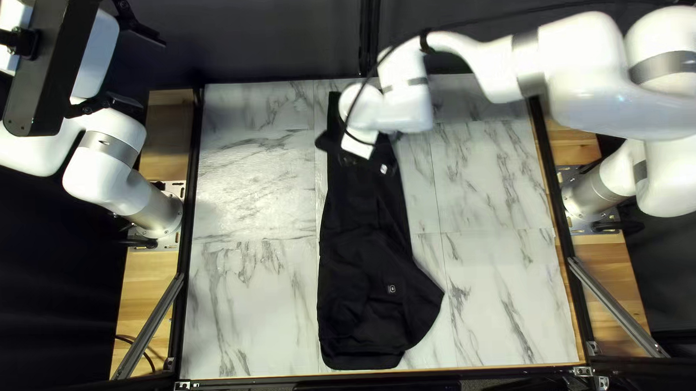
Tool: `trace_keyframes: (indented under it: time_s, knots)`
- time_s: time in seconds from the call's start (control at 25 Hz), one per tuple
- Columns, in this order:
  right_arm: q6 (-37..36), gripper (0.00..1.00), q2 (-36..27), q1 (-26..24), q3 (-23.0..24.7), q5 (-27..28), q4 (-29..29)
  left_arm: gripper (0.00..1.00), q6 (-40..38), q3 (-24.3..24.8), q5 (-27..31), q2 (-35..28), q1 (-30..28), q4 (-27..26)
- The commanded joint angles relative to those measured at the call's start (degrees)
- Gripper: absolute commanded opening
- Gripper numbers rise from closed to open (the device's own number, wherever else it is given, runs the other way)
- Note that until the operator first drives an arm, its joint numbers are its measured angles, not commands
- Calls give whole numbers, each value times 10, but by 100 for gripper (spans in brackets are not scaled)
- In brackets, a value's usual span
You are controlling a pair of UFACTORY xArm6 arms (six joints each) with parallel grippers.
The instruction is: Fold t-shirt
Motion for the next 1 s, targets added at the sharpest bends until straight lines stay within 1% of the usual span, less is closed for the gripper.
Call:
trace_keyframes:
  time_s: [0.04,0.4,0.44,0.48,0.56,0.6,0.64,0.76,0.8,1.0]
  knots:
    - [-36,100,-21,18,19,-44,58,100,0,0,0,0,0,0]
    - [-36,100,-21,18,19,-44,58,100,0,0,0,0,0,0]
    - [-35,100,-23,18,24,-46,54,100,0,0,0,0,0,0]
    - [-48,100,-23,19,29,-63,60,100,0,0,0,0,0,0]
    - [-54,100,-23,30,29,-76,75,100,0,0,0,0,0,0]
    - [-43,100,-20,46,22,-82,95,100,0,0,0,0,0,0]
    - [-39,100,-20,52,22,-88,104,100,0,0,0,0,0,0]
    - [-12,100,-25,76,32,-126,165,100,0,0,0,0,0,0]
    - [-7,100,-30,81,47,-160,206,100,0,0,0,0,0,0]
    - [-7,100,-30,81,47,-160,206,100,0,0,0,0,0,0]
